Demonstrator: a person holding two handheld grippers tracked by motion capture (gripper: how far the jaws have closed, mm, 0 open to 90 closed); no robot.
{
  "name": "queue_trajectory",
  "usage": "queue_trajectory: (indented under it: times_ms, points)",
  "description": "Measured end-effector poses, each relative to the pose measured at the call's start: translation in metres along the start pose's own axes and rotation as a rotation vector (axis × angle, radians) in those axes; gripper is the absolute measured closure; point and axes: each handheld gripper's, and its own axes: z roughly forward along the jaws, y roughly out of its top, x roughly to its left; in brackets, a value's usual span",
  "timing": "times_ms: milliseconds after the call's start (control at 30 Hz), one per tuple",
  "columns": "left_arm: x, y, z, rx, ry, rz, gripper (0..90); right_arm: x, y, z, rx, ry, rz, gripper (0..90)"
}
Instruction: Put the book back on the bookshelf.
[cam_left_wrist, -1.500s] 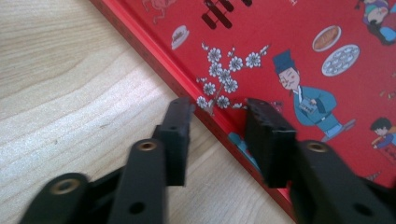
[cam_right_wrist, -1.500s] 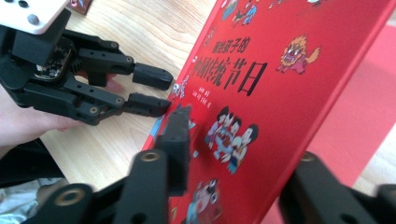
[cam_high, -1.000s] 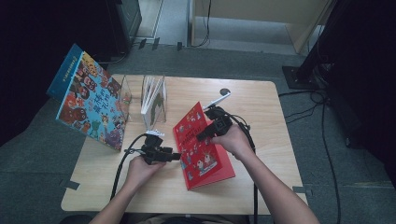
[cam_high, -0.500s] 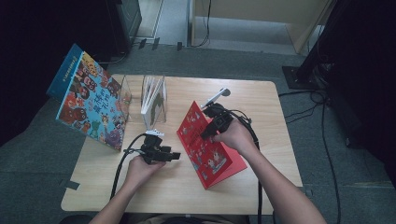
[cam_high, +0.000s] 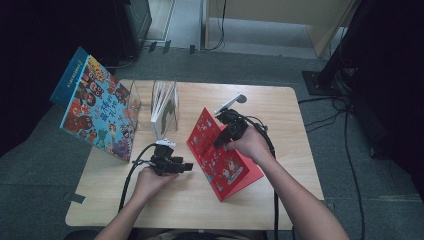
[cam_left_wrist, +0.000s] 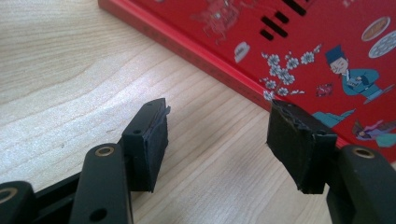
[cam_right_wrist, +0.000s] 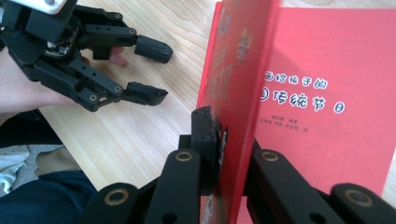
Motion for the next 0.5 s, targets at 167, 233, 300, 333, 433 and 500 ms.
queue_trajectory:
  times_ms: [167, 233, 300, 333, 433, 500]
  points:
    - [0.000, 0.002, 0.000, 0.024, -0.030, -0.034, 36.3, 0.005, -0.002, -0.007, 0.000, -0.002, -0.032, 88.6]
    - [-0.002, 0.003, 0.000, 0.030, -0.021, -0.029, 36.1, 0.007, -0.003, -0.012, -0.021, -0.002, -0.035, 88.6]
    - [-0.003, 0.005, -0.001, 0.026, -0.027, -0.027, 35.6, 0.007, -0.004, -0.018, -0.043, 0.003, -0.037, 88.7]
    - [-0.003, 0.006, -0.001, 0.022, -0.031, -0.032, 35.0, 0.008, -0.004, -0.021, -0.048, 0.008, -0.041, 88.7]
    - [-0.006, 0.009, -0.004, 0.006, -0.043, -0.031, 33.5, 0.008, -0.007, -0.029, -0.069, 0.018, -0.055, 88.7]
    - [-0.008, 0.011, -0.006, -0.008, -0.052, -0.028, 33.2, 0.008, -0.010, -0.032, -0.078, 0.028, -0.061, 88.7]
